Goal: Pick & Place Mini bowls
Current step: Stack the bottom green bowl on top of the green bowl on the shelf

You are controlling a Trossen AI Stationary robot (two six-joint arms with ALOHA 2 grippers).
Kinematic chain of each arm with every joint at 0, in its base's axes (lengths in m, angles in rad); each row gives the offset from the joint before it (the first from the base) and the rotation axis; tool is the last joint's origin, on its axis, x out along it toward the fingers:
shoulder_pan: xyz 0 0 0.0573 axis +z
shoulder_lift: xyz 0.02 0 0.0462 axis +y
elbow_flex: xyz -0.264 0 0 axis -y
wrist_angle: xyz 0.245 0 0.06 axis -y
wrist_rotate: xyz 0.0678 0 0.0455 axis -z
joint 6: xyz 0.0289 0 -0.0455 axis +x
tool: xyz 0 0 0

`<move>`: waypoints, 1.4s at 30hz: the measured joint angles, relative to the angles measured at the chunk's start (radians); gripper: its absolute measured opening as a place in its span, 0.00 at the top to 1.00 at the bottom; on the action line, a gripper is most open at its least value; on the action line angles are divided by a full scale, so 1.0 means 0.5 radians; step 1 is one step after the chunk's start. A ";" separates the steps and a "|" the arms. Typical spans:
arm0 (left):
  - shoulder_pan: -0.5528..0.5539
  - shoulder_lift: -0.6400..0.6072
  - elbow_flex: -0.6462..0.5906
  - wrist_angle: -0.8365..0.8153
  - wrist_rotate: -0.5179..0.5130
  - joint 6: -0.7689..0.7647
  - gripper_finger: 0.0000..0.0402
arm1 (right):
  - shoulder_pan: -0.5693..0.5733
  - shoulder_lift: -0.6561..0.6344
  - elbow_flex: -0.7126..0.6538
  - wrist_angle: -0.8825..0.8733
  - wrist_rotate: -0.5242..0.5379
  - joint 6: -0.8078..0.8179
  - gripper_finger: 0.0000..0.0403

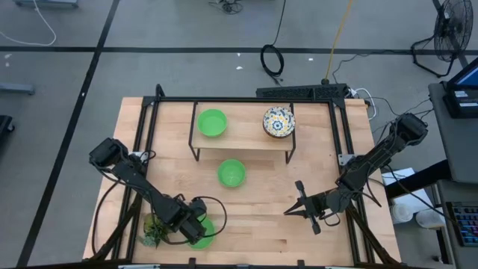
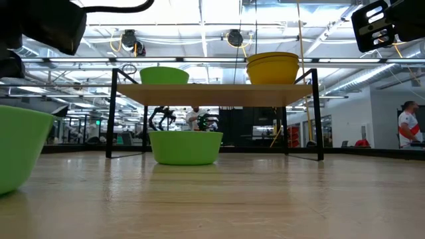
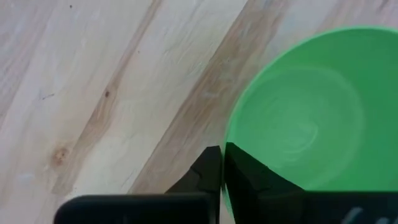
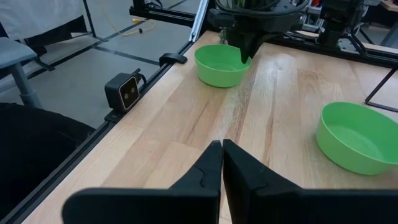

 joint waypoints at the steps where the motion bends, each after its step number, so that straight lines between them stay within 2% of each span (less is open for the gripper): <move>1: 0.003 0.000 0.000 0.000 0.000 -0.002 0.96 | 0.000 0.000 0.000 -0.005 0.000 0.000 1.00; 6: 0.036 0.000 0.000 0.014 -0.070 0.016 0.98 | 0.000 0.000 0.000 -0.026 0.000 0.000 1.00; 11: 0.056 -0.042 -0.001 0.157 -0.370 0.289 0.99 | 0.000 0.001 -0.001 -0.027 0.000 0.001 1.00; 21: 0.109 -0.539 -0.004 0.647 -0.947 0.850 0.98 | -0.004 0.001 -0.001 -0.027 0.002 0.001 1.00; 24: 0.146 -0.726 -0.004 0.869 -1.093 1.179 0.99 | -0.004 0.001 -0.001 -0.027 0.002 0.001 1.00; 27: 0.181 -0.890 -0.003 1.131 -1.272 1.638 0.99 | -0.004 0.001 -0.001 -0.026 0.002 0.000 1.00; 32: 0.280 -1.122 -0.003 1.761 -1.664 2.471 0.99 | -0.004 0.001 -0.001 -0.026 0.002 0.000 1.00; 36: 0.470 -1.267 -0.003 2.314 -1.905 2.906 0.99 | -0.005 0.001 -0.001 -0.026 0.002 0.000 1.00; 39: 0.701 -1.380 0.039 2.491 -2.049 2.896 0.99 | -0.005 0.001 -0.001 -0.025 0.003 -0.007 1.00; 41: 0.853 -1.447 0.137 2.282 -2.079 2.641 0.99 | -0.005 0.001 -0.001 -0.025 0.003 -0.009 1.00; 42: 0.923 -1.472 0.208 2.088 -2.024 2.470 0.99 | -0.005 0.001 -0.001 -0.025 0.003 -0.009 1.00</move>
